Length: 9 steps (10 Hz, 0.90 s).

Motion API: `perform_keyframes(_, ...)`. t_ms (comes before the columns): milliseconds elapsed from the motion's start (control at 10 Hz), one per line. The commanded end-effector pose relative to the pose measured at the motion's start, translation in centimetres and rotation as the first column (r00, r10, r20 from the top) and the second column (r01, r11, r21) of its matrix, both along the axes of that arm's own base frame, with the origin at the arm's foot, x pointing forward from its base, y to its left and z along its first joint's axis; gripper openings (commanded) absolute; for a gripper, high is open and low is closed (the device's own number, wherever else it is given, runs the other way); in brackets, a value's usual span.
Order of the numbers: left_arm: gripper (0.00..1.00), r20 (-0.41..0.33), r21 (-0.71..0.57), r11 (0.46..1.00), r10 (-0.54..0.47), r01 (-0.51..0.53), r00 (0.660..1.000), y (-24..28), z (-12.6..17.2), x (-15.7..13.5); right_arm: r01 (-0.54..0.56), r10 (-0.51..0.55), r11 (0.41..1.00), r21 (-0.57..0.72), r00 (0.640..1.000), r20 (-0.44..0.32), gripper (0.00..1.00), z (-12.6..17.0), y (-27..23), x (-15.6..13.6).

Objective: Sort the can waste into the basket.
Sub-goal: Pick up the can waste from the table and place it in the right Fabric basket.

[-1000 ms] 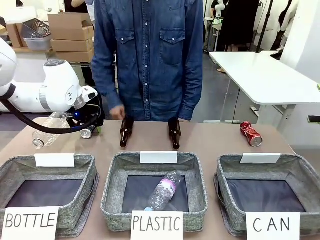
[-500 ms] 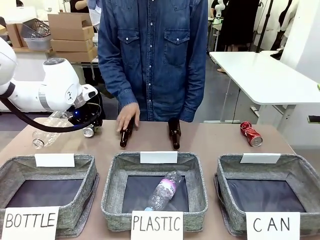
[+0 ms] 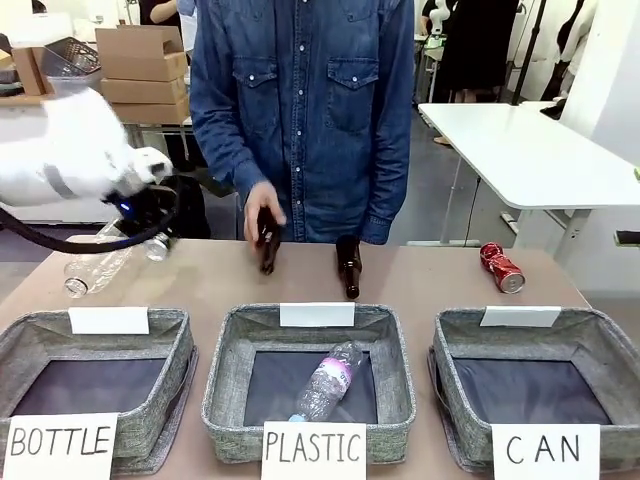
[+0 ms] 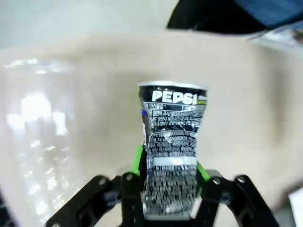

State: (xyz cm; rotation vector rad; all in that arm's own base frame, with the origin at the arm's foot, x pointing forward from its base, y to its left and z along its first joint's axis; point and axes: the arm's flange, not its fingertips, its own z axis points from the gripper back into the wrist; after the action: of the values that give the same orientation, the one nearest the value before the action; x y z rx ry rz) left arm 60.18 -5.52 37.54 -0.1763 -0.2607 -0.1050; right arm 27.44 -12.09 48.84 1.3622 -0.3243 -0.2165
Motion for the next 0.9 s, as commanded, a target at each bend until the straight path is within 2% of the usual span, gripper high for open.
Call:
perform_keyframes(0, 0.0, 0.04, -0.112, 0.991, -0.072, 0.076, 0.997, 6.5, 7.0, -5.6, 0.001, -0.001, 1.0, 0.012, 0.999, 0.035, 1.0, 0.3, 0.0, 0.3)
perform_keyframes(100, 0.0, 0.061, -0.117, 0.979, -0.159, 0.165, 0.985, 8.8, 9.7, -8.6, 0.001, -0.001, 1.0, 0.012, 0.999, 0.035, 1.0, 0.3, 0.0, 0.3)
perform_keyframes(200, 0.0, 0.078, -0.051, 0.957, -0.28, 0.284, 0.957, 12.1, 12.4, -12.3, 0.001, -0.001, 1.0, 0.012, 0.999, 0.035, 1.0, 0.3, 0.0, 0.3)
perform_keyframes(300, 0.0, 0.093, -0.095, 0.943, -0.31, 0.319, 0.946, 15.9, 14.7, -15.1, 0.001, -0.001, 1.0, 0.012, 0.999, 0.035, 1.0, 0.3, 0.0, 0.3)
perform_keyframes(400, 0.0, 0.115, -0.113, 0.926, -0.347, 0.36, 0.931, 19.2, 16.1, -17.7, 0.001, -0.001, 1.0, 0.012, 0.999, 0.035, 1.0, 0.3, 0.0, 0.3)
perform_keyframes(500, 0.0, 0.123, -0.093, 0.895, -0.425, 0.437, 0.897, 21.3, 16.2, -19.7, 0.001, -0.001, 1.0, 0.012, 0.999, 0.035, 1.0, 0.3, 0.0, 0.3)
perform_keyframes(600, 0.0, 0.116, -0.117, 0.943, -0.298, 0.311, 0.947, 16.6, 16.2, -16.5, 0.001, -0.001, 1.0, 0.012, 0.999, 0.035, 1.0, 0.3, 0.0, 0.3)
perform_keyframes(800, 0.0, 0.116, -0.117, 0.943, -0.298, 0.311, 0.947, 16.6, 16.2, -16.5, 0.001, -0.001, 1.0, 0.012, 0.999, 0.035, 1.0, 0.3, 0.0, 0.3)
